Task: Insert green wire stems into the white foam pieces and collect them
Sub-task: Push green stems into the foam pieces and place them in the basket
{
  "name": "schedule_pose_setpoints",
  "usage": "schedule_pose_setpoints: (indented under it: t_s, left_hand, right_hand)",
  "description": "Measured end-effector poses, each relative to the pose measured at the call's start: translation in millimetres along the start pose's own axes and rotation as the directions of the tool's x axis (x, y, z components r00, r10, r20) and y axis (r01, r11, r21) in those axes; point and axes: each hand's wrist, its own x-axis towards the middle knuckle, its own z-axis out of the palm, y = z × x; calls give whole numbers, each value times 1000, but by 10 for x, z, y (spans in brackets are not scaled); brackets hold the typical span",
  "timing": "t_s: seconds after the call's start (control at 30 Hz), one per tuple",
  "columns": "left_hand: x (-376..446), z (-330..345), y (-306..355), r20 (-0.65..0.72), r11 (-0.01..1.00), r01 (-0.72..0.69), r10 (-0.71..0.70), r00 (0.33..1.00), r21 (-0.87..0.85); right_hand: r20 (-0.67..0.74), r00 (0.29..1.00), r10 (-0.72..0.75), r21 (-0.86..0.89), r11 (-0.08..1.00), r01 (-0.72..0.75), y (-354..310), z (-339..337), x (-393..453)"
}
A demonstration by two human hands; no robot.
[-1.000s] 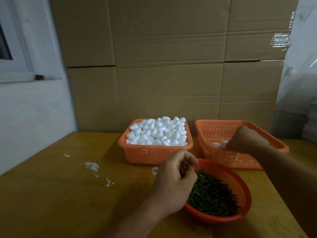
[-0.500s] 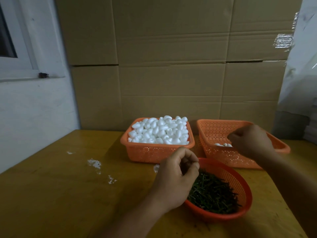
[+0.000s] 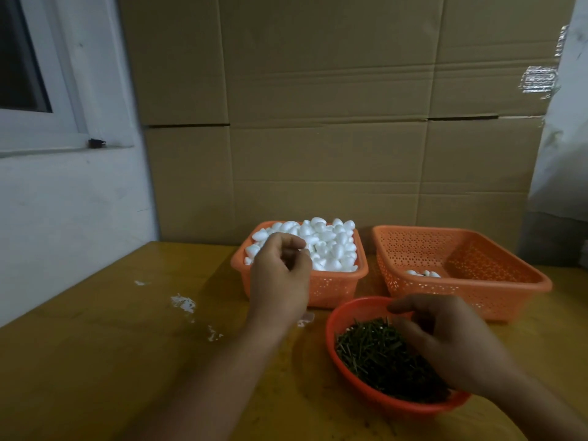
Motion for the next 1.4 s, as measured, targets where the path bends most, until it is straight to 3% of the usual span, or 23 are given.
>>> schedule_pose_setpoints:
  t_s: [0.2, 0.37, 0.53, 0.6, 0.8, 1.0, 1.13, 1.3, 1.4]
  left_hand:
    - [597, -72, -182, 97, 926, 129, -174, 980, 354]
    - [966, 11, -315, 289, 729, 8, -282, 915, 685]
    - [1075, 167, -217, 427, 550, -160, -400, 811, 819]
    - [1100, 218, -190, 432, 524, -160, -452, 780, 837]
    - [1092, 287, -147, 399, 376, -220, -512, 761, 900]
    - [1097, 334, -162, 433, 363, -272, -503, 748, 891]
    - [1095, 328, -165, 395, 363, -226, -507, 766, 904]
    - [1131, 272, -213, 365, 472, -94, -525, 769, 876]
    - [1116, 237, -240, 363, 580, -36, -460, 810, 814]
  right_hand:
    - [-26, 998, -51, -8, 999, 50, 20, 49, -25]
    - [-30, 996, -86, -8, 996, 86, -13, 102, -60]
    - [-44, 996, -84, -27, 996, 83, -37, 95, -58]
    - [-42, 996, -84, -37, 996, 82, -44, 86, -70]
    - [-20, 998, -58, -63, 996, 57, -68, 87, -90]
    - [-13, 999, -46, -84, 995, 45, -91, 76, -94]
    - [-14, 999, -43, -84, 996, 41, -96, 76, -99]
    - [-28, 998, -51, -83, 995, 48, -98, 73, -103]
    - [-33, 998, -52, -80, 996, 49, -94, 77, -100]
